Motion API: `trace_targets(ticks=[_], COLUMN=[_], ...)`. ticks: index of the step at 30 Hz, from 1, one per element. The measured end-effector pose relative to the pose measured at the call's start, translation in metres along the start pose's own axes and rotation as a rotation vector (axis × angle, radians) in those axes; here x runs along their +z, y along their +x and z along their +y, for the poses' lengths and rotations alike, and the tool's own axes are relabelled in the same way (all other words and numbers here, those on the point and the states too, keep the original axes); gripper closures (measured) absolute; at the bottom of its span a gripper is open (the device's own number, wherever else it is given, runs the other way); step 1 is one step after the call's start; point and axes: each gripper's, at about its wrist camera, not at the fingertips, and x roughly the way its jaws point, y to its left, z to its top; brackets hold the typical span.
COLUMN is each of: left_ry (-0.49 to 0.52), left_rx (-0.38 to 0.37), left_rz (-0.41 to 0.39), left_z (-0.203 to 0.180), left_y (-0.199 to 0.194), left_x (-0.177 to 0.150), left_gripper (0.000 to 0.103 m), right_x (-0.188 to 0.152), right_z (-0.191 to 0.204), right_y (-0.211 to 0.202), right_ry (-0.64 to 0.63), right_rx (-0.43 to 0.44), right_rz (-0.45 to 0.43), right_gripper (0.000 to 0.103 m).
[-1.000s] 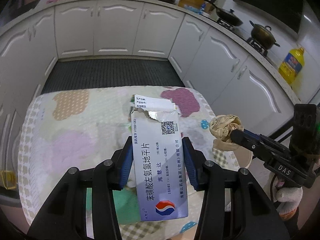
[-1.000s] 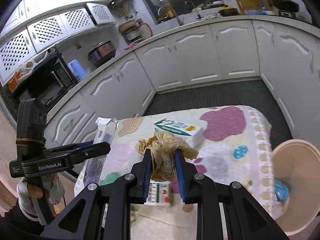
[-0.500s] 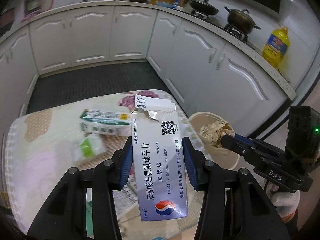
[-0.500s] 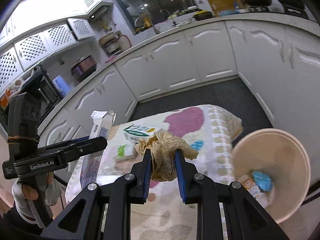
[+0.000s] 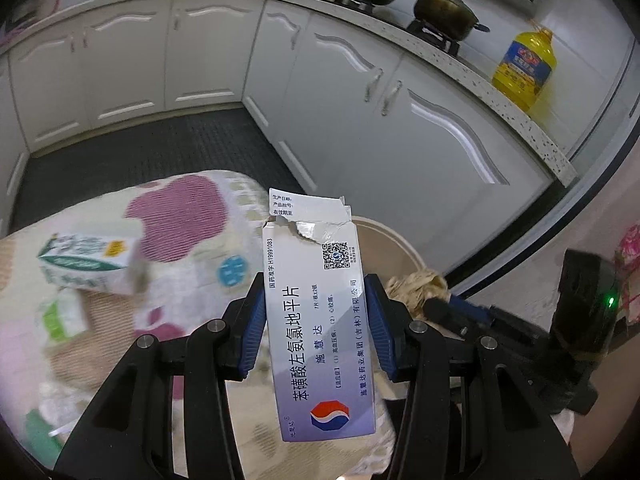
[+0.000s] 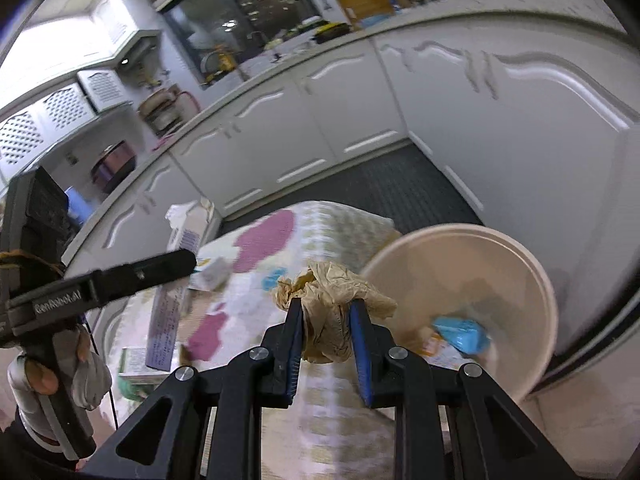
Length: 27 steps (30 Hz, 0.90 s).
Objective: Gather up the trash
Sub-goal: 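Carry the brown paper and medicine box over the beige bin and open both tools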
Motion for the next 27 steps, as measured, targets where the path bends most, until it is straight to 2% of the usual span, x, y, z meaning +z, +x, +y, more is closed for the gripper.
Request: trace_targets(ticks=[11, 21, 27], left_ry=[0.039, 0.018, -0.004], left_rx=[0.011, 0.018, -0.014], left_rz=[0.027, 0.056, 0.071], left_z=[-0.043, -0.047, -0.048], left_y=[0.06, 0.097, 0.111], left_x=[0.004, 0.002, 0.0], left_gripper=[0.058, 0.058, 0.058], right_x=[-0.011, -0.021, -0.024], right_z=[-0.052, -0.085, -0.1], right_y=[0.008, 0.024, 0.03], right_ry=[0.073, 0.122, 0.156], right_rx=[-0.068, -0.101, -0.116], right_rz=[0.024, 0.063, 0.077], right_gripper=[0.081, 0.081, 0.081])
